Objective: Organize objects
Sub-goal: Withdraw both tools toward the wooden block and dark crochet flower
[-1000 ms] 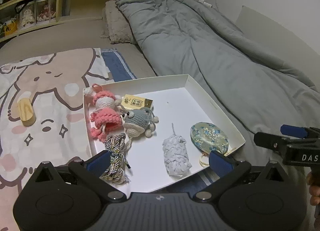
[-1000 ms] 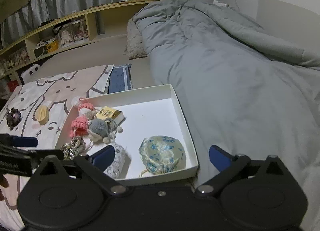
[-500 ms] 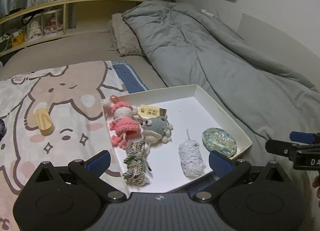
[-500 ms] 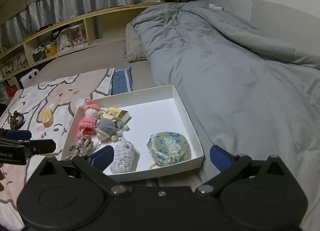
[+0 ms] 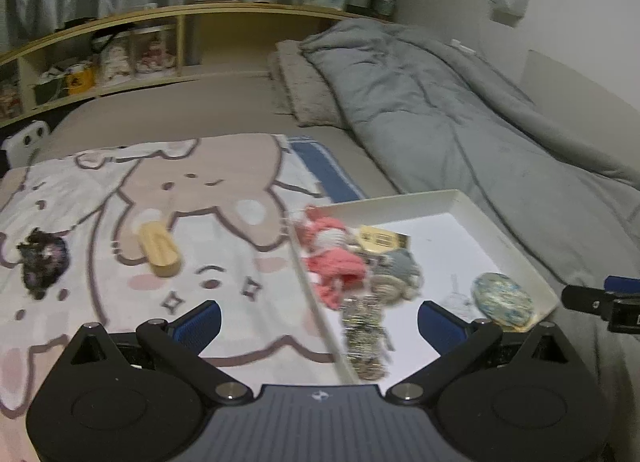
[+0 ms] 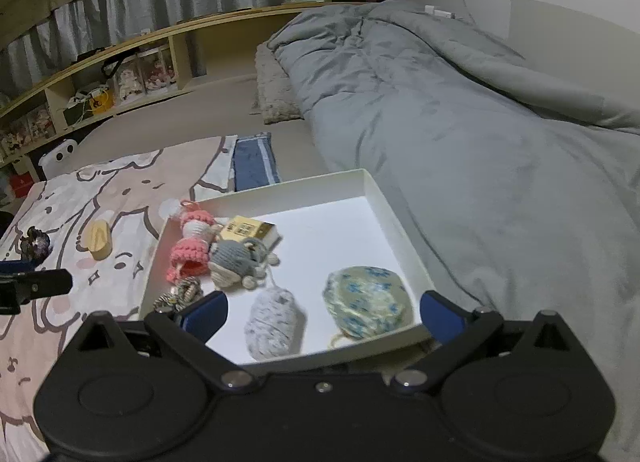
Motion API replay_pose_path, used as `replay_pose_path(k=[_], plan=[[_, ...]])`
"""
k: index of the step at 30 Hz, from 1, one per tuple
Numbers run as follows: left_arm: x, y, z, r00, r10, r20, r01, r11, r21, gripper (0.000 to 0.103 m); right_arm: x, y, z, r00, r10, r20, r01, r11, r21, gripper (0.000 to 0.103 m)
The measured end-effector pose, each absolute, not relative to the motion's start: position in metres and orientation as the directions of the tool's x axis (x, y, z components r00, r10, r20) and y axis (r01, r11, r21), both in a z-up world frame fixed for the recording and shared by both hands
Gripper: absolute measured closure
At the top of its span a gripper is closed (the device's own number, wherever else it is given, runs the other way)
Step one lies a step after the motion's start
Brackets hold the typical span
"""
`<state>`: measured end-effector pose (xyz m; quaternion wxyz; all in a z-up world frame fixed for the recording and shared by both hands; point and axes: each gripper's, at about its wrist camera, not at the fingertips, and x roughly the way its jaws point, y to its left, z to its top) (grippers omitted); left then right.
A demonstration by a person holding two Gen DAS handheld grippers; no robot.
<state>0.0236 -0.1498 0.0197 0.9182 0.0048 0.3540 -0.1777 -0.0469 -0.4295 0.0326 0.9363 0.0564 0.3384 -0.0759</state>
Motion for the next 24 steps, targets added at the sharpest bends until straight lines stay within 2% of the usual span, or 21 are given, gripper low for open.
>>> replay_pose_path(k=[24], plan=[[0.068,-0.015,0.021,0.774,-0.076,-0.628,0.047,0.997,-0.062,0.0,0.05,-0.297,0.033,0.789,0.094,-0.607,-0.03,0.993,0.115,0.0]])
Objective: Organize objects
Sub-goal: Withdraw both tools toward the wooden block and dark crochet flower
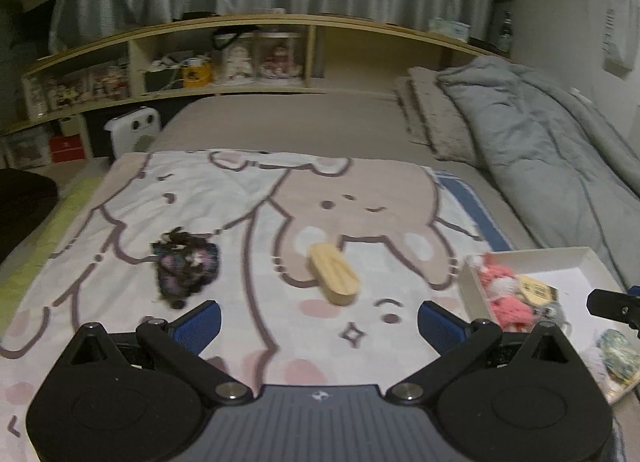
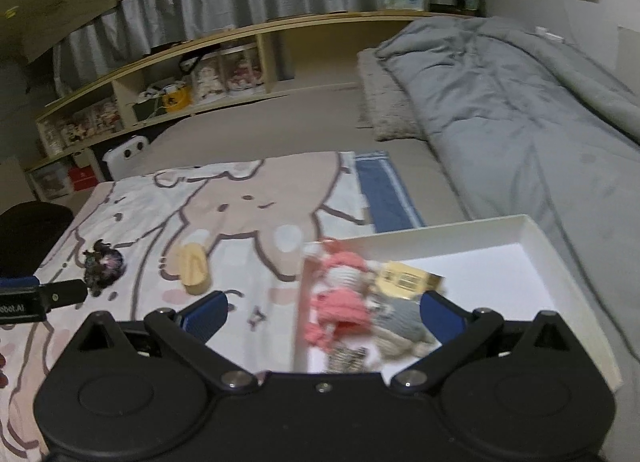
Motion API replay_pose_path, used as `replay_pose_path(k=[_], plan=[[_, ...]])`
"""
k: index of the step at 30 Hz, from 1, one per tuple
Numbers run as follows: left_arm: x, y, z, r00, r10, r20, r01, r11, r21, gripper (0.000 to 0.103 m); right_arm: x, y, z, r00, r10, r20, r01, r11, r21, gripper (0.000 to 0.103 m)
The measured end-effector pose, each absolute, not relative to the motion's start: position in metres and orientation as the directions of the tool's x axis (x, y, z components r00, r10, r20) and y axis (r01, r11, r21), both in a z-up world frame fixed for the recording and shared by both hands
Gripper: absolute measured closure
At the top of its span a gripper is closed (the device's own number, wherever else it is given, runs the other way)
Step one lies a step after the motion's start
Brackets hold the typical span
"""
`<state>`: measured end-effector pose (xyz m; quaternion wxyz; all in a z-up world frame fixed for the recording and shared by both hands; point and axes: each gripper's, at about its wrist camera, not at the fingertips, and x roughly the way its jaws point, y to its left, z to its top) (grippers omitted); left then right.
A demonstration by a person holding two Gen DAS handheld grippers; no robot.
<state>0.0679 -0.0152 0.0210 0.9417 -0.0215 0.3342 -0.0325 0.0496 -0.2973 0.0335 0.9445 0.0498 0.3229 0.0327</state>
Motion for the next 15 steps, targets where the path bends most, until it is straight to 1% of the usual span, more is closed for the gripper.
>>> replay_pose_path(k=[15], plan=[[0.091,0.051,0.008,0.786,0.029,-0.617,-0.104,0.991,-0.087,0.0,0.101,-0.225,0.017,0.775,0.183,-0.605,-0.112,0.982,0.155,0.0]])
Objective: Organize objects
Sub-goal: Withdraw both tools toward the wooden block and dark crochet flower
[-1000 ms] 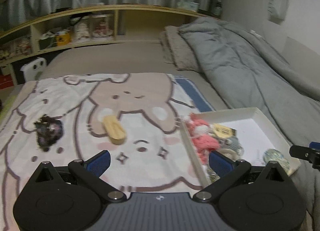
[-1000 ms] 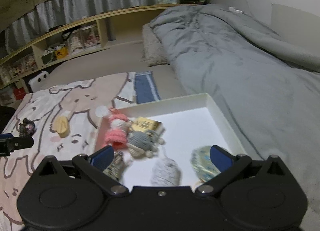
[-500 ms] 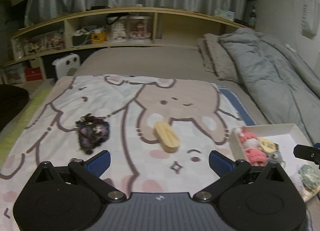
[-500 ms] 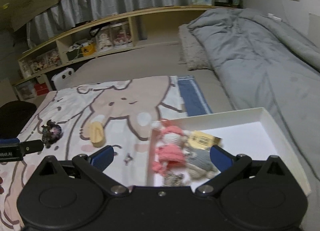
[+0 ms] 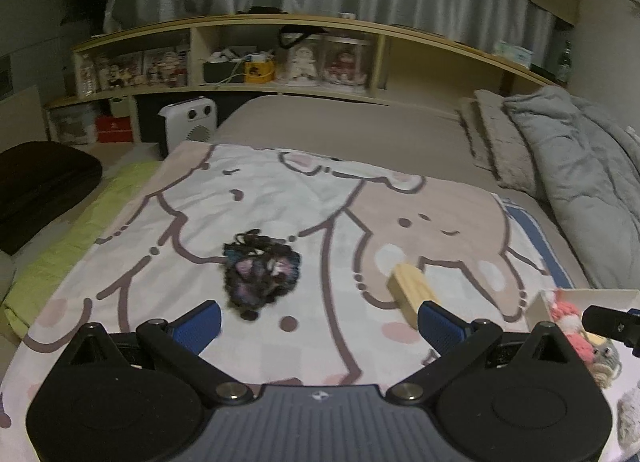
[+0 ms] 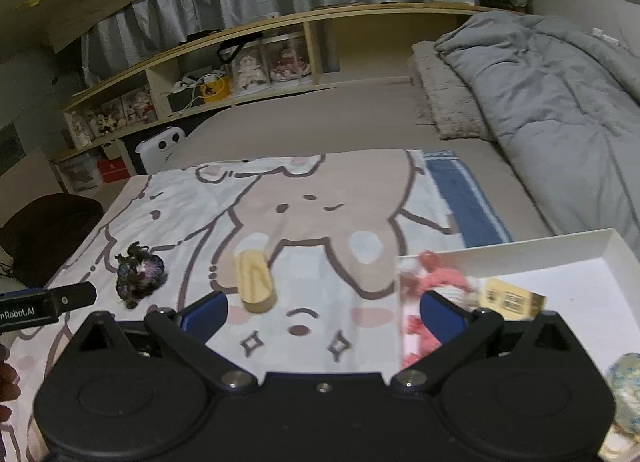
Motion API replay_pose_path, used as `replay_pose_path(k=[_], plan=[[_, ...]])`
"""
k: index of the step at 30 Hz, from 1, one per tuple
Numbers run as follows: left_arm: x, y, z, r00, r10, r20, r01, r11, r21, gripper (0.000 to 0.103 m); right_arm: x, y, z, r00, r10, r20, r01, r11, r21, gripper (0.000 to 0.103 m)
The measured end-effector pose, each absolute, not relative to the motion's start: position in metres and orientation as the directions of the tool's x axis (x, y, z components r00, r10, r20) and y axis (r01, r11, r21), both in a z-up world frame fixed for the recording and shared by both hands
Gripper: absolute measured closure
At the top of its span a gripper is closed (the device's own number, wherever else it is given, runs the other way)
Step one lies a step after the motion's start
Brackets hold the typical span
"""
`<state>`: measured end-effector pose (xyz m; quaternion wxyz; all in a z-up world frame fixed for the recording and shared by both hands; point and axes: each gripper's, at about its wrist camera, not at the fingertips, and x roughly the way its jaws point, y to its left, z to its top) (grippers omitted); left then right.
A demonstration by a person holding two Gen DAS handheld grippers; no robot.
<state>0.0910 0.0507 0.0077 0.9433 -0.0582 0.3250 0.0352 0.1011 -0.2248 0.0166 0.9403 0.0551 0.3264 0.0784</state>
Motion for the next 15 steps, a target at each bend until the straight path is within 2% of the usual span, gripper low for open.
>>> replay_pose_path(k=[15], plan=[[0.127,0.082,-0.015,0.801,0.072,-0.595,-0.164,0.981,-0.103,0.0,0.144,-0.18,-0.019,0.766,0.219,-0.604,-0.139,0.974,0.178,0.0]])
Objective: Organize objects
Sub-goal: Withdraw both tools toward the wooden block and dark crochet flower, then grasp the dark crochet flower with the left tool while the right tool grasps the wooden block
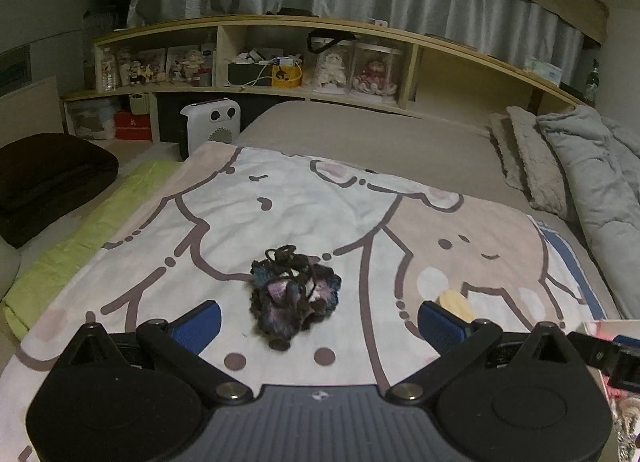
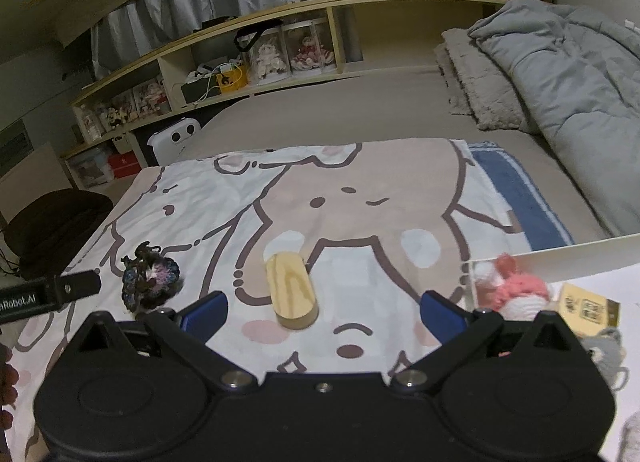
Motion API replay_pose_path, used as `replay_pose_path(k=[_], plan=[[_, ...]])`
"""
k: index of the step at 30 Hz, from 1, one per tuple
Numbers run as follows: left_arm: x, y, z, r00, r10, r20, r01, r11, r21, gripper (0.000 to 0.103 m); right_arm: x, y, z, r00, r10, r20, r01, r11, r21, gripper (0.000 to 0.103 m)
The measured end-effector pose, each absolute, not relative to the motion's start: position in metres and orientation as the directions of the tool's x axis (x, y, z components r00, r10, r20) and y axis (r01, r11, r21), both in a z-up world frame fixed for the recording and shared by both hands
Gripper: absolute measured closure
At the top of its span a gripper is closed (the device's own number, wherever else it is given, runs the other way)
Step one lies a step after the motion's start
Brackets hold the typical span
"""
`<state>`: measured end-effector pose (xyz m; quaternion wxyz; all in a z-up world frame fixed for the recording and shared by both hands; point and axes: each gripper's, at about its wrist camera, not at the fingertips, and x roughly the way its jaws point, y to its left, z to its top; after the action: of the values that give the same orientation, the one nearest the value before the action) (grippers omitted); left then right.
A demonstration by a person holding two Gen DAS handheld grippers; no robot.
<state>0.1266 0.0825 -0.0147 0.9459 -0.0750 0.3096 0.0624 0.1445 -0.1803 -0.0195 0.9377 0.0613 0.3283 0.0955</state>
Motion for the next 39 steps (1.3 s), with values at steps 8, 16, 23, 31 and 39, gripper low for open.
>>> replay_pose_path(k=[8,16,23,31,39], plan=[[0.153,0.094,-0.04,0.798,0.1,-0.594,-0.177,0.982,-0.072,0.001,0.165,-0.167,-0.05,0.798,0.206,-0.566,-0.128,0.976,0.174,0.0],[0.183,0.098,-0.065,0.799,0.089,-0.595,-0.163,0.984,-0.071,0.006,0.193,-0.154,-0.078,0.788,0.197,-0.584,-0.136,0.98,0.148,0.0],[0.209,0.101,-0.092,0.771,0.084,-0.631,-0.176,0.981,-0.084,0.007,0.212,-0.149,-0.104,0.773,0.236,-0.589,-0.183,0.972,0.15,0.01],[0.22,0.11,-0.108,0.755,0.067,-0.652,-0.216,0.965,-0.15,0.025,0.224,-0.13,-0.122,0.764,0.302,-0.57,-0.285,0.951,0.123,0.025],[0.218,0.114,-0.109,0.752,0.07,-0.656,-0.24,0.955,-0.173,0.05,0.221,-0.125,-0.124,0.756,0.31,-0.577,-0.31,0.945,0.102,0.057]])
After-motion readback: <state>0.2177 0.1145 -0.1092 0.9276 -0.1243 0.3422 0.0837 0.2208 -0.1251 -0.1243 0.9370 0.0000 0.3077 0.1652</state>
